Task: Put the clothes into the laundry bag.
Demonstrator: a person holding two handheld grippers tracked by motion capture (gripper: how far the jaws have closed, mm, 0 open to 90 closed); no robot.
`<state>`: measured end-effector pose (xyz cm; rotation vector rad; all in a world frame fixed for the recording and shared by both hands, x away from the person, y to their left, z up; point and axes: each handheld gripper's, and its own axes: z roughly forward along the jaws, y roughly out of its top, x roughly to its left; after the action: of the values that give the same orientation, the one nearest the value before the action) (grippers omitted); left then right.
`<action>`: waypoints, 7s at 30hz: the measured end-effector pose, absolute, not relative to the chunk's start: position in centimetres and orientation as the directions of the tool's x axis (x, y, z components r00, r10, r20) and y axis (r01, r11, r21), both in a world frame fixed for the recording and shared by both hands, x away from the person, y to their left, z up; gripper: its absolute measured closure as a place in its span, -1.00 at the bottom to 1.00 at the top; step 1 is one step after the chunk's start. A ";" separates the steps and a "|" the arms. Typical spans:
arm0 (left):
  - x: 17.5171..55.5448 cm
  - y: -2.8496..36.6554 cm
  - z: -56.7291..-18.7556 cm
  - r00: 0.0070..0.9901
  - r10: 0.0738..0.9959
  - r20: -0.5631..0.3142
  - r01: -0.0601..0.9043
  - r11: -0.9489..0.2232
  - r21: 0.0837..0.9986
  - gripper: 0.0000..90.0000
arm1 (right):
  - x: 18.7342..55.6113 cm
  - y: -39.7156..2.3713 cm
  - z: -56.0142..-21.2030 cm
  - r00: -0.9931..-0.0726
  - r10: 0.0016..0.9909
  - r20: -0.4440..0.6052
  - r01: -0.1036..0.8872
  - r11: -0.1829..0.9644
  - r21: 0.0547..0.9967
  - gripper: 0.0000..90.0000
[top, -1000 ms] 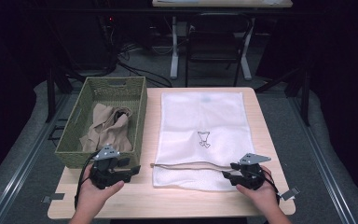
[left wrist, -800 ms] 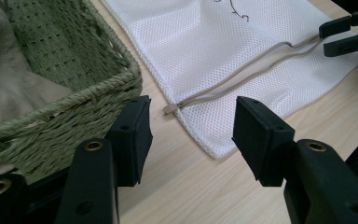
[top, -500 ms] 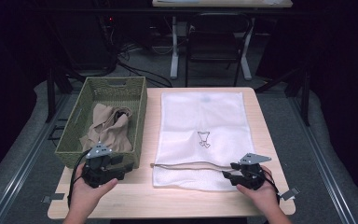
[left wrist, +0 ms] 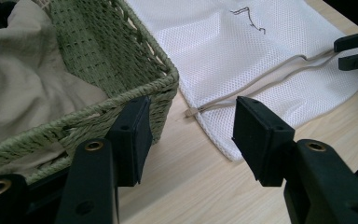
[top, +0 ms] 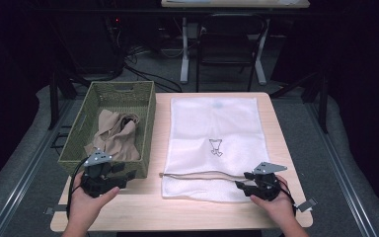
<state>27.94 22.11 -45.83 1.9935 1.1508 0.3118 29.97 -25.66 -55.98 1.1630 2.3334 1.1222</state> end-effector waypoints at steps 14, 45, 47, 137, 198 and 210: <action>28.1 22.9 -45.8 0.536 0.825 -0.177 0.625 -0.247 0.741 0.04 | 30.0 -25.7 -55.9 -0.630 0.774 0.065 0.533 0.371 0.760 0.07; 32.6 22.5 -43.8 0.489 0.860 -0.146 0.648 -0.246 0.721 0.04 | 29.7 -25.3 -55.8 -0.647 0.761 0.046 0.516 0.393 0.761 0.06; 33.1 22.4 -43.7 0.488 0.861 -0.144 0.652 -0.250 0.716 0.04 | 29.7 -25.3 -55.8 -0.649 0.759 0.044 0.514 0.395 0.762 0.06; 46.8 24.8 -45.9 0.286 0.958 0.012 0.834 -0.255 0.489 -0.46 | 29.8 -25.2 -55.9 -0.657 0.752 0.057 0.520 0.397 0.756 0.04; 49.5 26.9 -50.8 0.165 0.986 0.009 0.904 -0.155 0.398 -0.67 | 29.8 -25.1 -56.1 -0.664 0.745 0.064 0.527 0.406 0.747 0.03; 50.2 27.3 -51.7 0.138 0.990 -0.004 0.923 -0.128 0.363 -0.87 | 29.9 -25.0 -56.2 -0.665 0.744 0.064 0.529 0.409 0.744 0.03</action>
<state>50.22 27.30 -51.67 2.1409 1.8639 0.3462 29.89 -25.02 -56.20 1.1111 2.3911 1.1105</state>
